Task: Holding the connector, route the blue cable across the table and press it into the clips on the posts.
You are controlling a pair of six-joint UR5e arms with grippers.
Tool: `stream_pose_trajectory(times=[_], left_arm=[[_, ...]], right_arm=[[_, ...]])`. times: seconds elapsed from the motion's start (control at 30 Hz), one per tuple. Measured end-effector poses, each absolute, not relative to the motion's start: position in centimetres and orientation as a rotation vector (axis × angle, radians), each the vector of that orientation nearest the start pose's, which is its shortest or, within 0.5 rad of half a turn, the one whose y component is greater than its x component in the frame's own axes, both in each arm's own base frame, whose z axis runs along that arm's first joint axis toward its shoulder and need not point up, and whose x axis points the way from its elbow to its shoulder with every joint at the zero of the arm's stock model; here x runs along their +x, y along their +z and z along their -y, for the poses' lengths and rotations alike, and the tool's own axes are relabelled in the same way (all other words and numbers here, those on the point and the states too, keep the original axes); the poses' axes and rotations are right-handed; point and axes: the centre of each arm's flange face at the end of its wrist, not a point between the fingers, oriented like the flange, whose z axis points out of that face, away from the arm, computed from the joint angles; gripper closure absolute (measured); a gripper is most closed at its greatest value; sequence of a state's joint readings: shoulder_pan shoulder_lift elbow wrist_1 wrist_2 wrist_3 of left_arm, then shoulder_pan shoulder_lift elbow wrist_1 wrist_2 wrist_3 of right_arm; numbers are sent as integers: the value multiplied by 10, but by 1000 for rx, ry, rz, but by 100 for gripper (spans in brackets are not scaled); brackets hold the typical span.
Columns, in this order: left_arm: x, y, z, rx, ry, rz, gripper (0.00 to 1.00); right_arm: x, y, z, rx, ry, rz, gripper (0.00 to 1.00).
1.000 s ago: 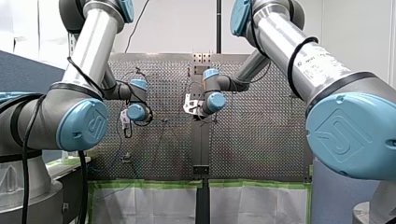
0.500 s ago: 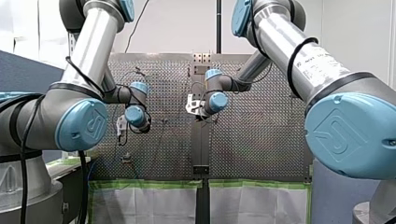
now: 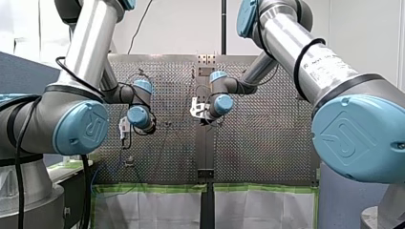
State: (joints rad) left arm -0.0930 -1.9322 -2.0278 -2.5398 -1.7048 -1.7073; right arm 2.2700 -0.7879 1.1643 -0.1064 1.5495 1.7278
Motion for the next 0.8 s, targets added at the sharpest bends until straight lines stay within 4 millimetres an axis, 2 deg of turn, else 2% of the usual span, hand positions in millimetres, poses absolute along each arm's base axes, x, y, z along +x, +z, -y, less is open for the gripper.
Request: stream_pose_trajectory(times=[0.17,0.43,0.8], left_arm=[[459,165,171,-134,-72,-1762,0],[437,172,181,-91,-94,-1750,0],[421,175,219,-56,-174,-1699,0]], right_arm=[[575,197,475,-2525,-2066,-1404,100],[575,196,474,-2531,-2056,-1404,100],[575,196,475,-2529,-2055,-1407,100]])
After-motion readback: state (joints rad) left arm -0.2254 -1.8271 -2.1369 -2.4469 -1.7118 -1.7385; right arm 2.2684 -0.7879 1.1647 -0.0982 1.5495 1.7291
